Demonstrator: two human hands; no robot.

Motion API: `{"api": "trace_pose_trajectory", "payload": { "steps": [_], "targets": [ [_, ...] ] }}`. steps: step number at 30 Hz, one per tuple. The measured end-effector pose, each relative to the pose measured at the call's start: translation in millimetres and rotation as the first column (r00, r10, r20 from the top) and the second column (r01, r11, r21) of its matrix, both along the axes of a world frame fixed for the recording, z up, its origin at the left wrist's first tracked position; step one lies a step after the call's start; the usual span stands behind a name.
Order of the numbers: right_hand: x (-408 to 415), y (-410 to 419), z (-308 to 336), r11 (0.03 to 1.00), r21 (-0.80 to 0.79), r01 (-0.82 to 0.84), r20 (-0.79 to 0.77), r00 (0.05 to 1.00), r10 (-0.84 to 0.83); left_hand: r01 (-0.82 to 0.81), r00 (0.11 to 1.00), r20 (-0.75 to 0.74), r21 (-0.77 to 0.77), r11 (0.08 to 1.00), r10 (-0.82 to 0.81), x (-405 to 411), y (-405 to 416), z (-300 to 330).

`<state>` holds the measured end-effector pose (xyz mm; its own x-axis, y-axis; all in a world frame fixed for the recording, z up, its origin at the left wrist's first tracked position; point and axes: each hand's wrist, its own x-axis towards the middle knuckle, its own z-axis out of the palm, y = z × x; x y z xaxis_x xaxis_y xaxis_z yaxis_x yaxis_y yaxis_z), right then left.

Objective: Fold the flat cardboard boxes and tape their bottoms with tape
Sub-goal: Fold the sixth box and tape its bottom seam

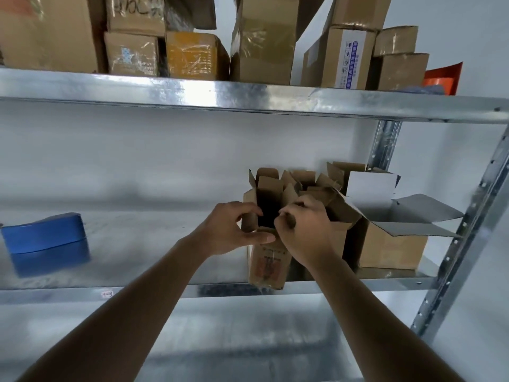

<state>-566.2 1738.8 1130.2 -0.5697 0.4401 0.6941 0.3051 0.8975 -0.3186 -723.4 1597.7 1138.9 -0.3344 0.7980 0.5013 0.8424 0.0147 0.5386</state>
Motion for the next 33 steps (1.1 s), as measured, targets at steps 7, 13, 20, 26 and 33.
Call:
{"api": "trace_pose_trajectory", "payload": {
  "steps": [7,13,20,26,33],
  "targets": [
    [11.3,11.7,12.3,1.0,-0.021,0.019,0.077,0.997,-0.018,-0.04,0.998,0.046,-0.015,0.999,0.041,4.8,19.1,-4.6],
    [17.9,25.8,2.2,0.99,0.014,0.14,0.233,0.962,-0.14,-0.122,0.992,-0.056,-0.102,0.987,0.117,11.8,31.2,3.4],
    [14.6,36.9,4.4,0.993,0.047,0.111,0.395,0.911,-0.12,-0.163,0.985,-0.1,-0.289,0.943,0.139,15.8,33.6,6.2],
    [13.3,39.8,10.3,0.994,-0.028,0.11,0.422,0.902,-0.088,-0.22,0.969,-0.181,-0.332,0.917,0.167,20.4,29.9,15.7],
    [26.0,26.9,30.7,0.999,0.004,0.048,0.427,0.903,-0.045,-0.213,0.966,-0.206,-0.288,0.934,0.156,35.7,14.1,30.0]
  ]
}}
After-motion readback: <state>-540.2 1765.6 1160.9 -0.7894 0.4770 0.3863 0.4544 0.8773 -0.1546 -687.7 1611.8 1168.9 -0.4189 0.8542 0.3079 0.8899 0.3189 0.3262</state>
